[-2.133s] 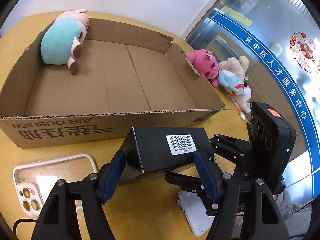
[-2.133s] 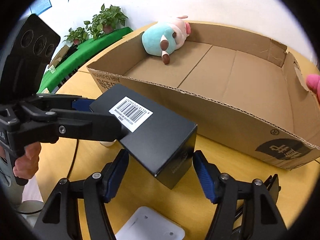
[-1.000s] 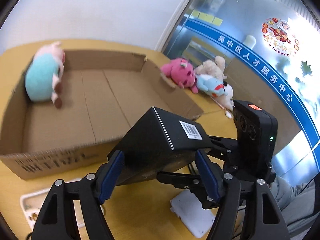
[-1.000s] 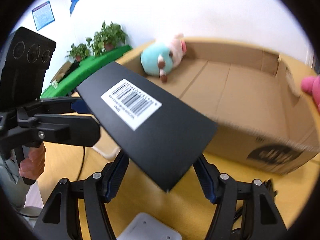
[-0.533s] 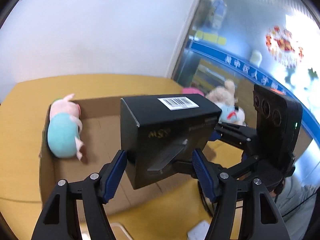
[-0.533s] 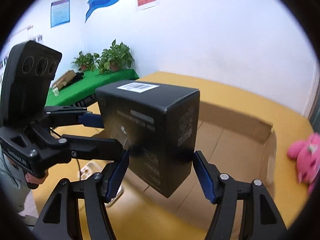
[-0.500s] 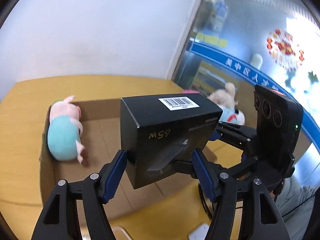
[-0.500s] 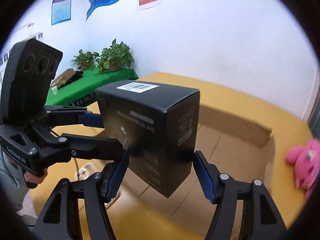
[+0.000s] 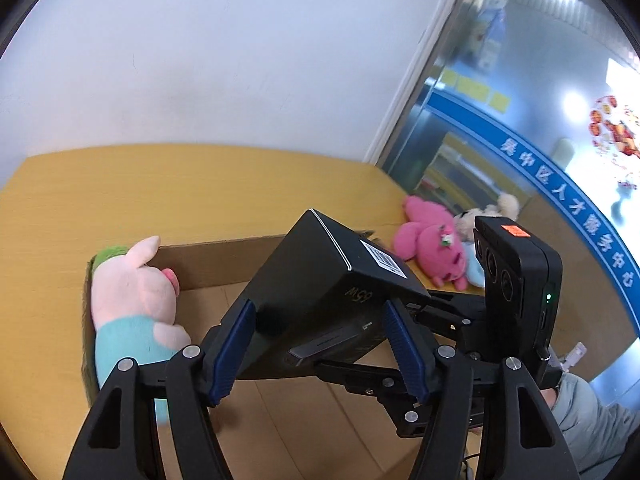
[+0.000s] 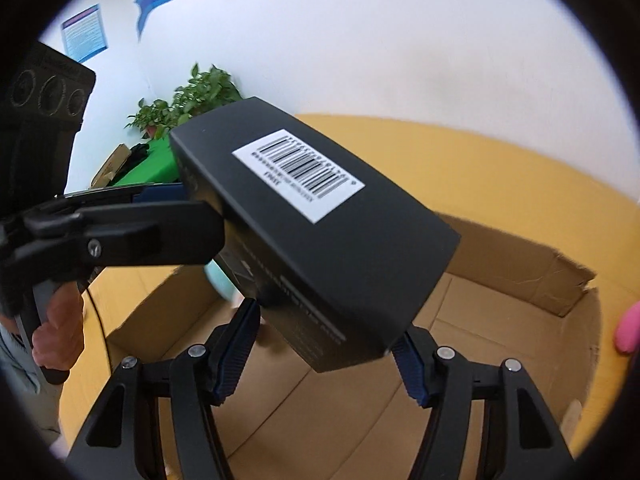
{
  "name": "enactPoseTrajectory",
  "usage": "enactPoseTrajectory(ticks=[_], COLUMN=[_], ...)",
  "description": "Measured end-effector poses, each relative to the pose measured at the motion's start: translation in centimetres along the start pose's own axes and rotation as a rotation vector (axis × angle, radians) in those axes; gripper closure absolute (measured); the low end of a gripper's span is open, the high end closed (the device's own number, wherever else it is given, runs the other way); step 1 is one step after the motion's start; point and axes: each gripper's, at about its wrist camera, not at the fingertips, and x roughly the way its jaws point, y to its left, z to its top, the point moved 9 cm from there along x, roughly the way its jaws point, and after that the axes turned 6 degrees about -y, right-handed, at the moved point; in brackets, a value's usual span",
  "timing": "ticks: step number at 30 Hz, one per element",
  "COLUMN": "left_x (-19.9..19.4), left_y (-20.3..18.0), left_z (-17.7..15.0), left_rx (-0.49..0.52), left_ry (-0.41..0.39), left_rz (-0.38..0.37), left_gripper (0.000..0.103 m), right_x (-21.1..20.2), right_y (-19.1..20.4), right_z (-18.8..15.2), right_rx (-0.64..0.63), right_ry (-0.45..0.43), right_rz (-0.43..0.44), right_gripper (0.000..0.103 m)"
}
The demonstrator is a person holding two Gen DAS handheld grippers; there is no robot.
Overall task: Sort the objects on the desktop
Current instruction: 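Lift the black charger box with the right gripper and lower it into the cardboard box, then open the right gripper and withdraw it from the box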
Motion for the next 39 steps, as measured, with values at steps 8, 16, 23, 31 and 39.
enactPoseTrajectory(ticks=[8,16,23,31,39], left_x=[8.6,13.2,14.1,11.8,5.0], left_y=[5.6,8.1,8.0,7.2,5.2], left_z=[-1.9,-3.9,-4.5,-4.2,-3.5], left_rx=[-0.166,-0.18,-0.163,-0.144,-0.056], left_ry=[0.213,0.364,0.421,0.394,0.259], left_rz=[0.065,0.191,0.233,0.176,0.209], left_gripper=[0.043,0.053,0.053,0.054,0.054], right_x=[7.2,10.3,10.2,8.8,7.2], right_y=[-4.8,-7.1,-8.9,-10.7,-9.8], right_z=[-2.3,-3.8,-3.6,-2.8,-1.9], right_rx=[0.149,0.309,0.375,0.398,0.394], right_ry=[0.23,0.33,0.307,0.295,0.257], right_rz=[0.032,0.047,0.065,-0.001,-0.043], right_gripper=[0.039,0.039,0.039,0.038,0.034])
